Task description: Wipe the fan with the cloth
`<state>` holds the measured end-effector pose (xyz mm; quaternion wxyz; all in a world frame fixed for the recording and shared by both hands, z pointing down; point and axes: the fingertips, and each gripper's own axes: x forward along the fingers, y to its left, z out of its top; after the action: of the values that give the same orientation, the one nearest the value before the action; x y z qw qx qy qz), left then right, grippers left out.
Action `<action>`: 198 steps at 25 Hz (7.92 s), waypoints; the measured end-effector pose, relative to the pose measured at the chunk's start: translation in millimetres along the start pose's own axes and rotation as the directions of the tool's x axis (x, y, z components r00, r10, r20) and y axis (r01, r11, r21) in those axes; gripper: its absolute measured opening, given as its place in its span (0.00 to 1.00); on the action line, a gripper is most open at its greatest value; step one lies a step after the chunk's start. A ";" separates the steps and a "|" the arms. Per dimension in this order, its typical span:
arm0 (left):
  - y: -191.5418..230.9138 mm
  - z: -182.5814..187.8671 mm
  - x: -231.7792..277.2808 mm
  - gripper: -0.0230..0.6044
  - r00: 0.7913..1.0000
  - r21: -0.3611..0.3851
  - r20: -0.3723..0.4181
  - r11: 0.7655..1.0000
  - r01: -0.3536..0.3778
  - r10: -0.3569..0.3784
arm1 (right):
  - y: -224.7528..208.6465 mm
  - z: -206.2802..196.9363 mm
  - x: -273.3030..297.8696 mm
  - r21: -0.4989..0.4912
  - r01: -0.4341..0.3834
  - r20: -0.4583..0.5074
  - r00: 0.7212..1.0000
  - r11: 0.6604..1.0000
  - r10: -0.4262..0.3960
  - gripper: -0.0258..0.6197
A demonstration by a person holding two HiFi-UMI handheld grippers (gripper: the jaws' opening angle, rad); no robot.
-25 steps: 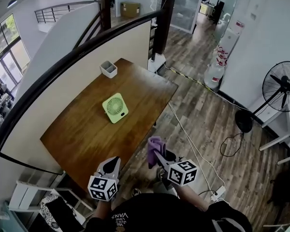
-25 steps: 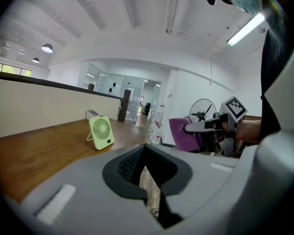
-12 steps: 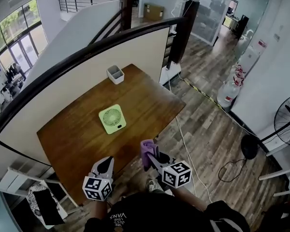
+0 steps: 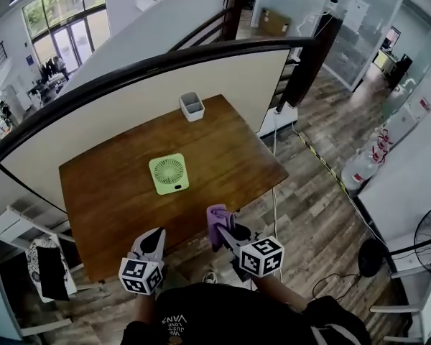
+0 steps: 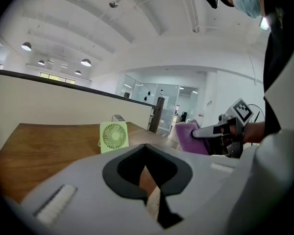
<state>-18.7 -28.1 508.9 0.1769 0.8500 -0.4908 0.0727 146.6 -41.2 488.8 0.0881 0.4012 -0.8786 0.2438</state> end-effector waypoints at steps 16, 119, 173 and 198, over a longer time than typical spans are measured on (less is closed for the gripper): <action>69.3 25.2 37.2 0.05 0.997 0.010 0.041 0.997 -0.070 0.070 | -14.2 22.7 75.5 -0.041 -0.059 -0.033 0.998 0.997 0.057 0.17; 144.9 -63.3 173.8 0.20 0.963 -0.135 -0.203 0.979 0.151 -0.177 | 15.8 -4.9 255.1 -0.350 -0.272 -0.236 0.952 0.896 0.197 0.17; 153.0 -47.7 102.2 0.06 0.992 -0.192 -0.112 0.981 0.029 -0.051 | 1.7 -62.7 260.8 -0.325 -0.279 -0.359 0.920 0.904 0.155 0.17; 144.9 -20.1 105.4 0.06 0.998 -0.166 -0.056 0.986 0.020 -0.029 | -115.4 -13.9 196.3 -0.124 0.127 -0.204 0.967 0.984 -0.150 0.17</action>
<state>-88.9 -171.9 592.1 0.2618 0.8359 -0.4793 0.0544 102.2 -228.8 610.9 0.2200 0.4278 -0.8460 0.2299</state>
